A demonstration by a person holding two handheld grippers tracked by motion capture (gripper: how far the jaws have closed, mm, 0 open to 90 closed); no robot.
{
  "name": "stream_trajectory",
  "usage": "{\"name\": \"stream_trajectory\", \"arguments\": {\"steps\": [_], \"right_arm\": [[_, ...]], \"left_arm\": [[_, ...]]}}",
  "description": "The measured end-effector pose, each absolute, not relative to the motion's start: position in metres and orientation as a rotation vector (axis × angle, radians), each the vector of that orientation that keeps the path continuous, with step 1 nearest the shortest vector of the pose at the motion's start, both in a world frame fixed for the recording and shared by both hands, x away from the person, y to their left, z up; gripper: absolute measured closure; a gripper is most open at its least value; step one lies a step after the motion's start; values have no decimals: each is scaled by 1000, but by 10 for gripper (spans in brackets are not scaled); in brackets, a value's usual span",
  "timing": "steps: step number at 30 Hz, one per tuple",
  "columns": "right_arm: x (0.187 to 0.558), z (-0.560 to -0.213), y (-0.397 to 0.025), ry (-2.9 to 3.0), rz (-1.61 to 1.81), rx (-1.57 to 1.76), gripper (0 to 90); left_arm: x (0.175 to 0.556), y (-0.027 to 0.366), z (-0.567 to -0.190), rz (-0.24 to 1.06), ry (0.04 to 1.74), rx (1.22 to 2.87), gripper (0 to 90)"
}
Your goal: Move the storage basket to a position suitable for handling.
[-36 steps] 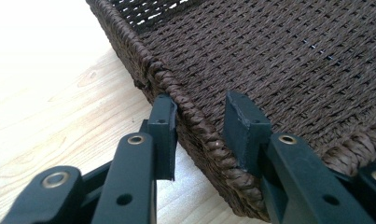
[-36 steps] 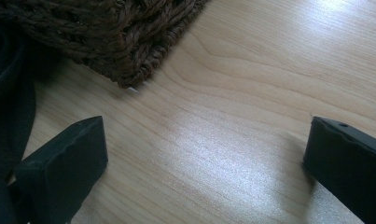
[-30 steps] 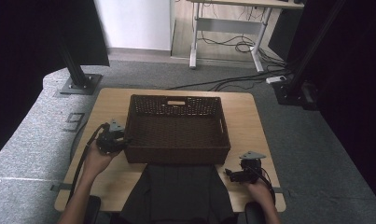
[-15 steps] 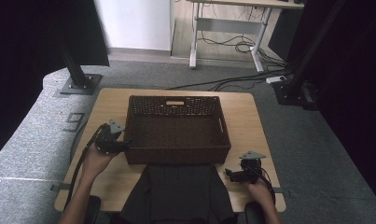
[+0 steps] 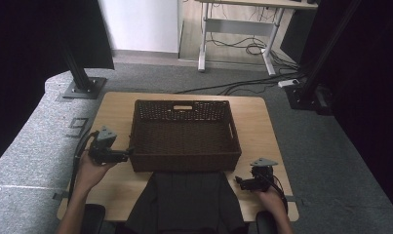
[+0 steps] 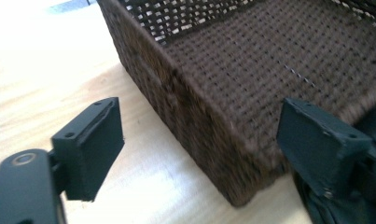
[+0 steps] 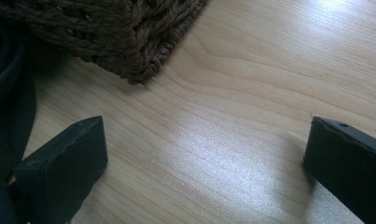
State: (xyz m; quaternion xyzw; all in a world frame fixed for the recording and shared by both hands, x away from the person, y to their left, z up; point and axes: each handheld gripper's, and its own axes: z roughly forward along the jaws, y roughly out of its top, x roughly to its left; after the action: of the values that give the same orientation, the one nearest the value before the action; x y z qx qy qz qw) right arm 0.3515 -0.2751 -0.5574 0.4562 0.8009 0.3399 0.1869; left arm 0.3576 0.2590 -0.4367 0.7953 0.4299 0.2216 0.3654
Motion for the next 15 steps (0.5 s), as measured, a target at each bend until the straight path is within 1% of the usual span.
{"name": "stream_trajectory", "arguments": {"steps": [1,4,9,15], "right_arm": [[351,-557,-275,2255,957,1284,0],[351,-557,-275,2255,957,1284,0],[352,-557,-275,2255,957,1284,0],[351,-557,-275,2255,957,1284,0]], "left_arm": [[354,261,-438,559,1099,2026,147],[346,265,-441,501,1068,2020,116],[335,266,-454,500,1021,2049,36],[335,268,-476,494,1036,2076,0]]}}
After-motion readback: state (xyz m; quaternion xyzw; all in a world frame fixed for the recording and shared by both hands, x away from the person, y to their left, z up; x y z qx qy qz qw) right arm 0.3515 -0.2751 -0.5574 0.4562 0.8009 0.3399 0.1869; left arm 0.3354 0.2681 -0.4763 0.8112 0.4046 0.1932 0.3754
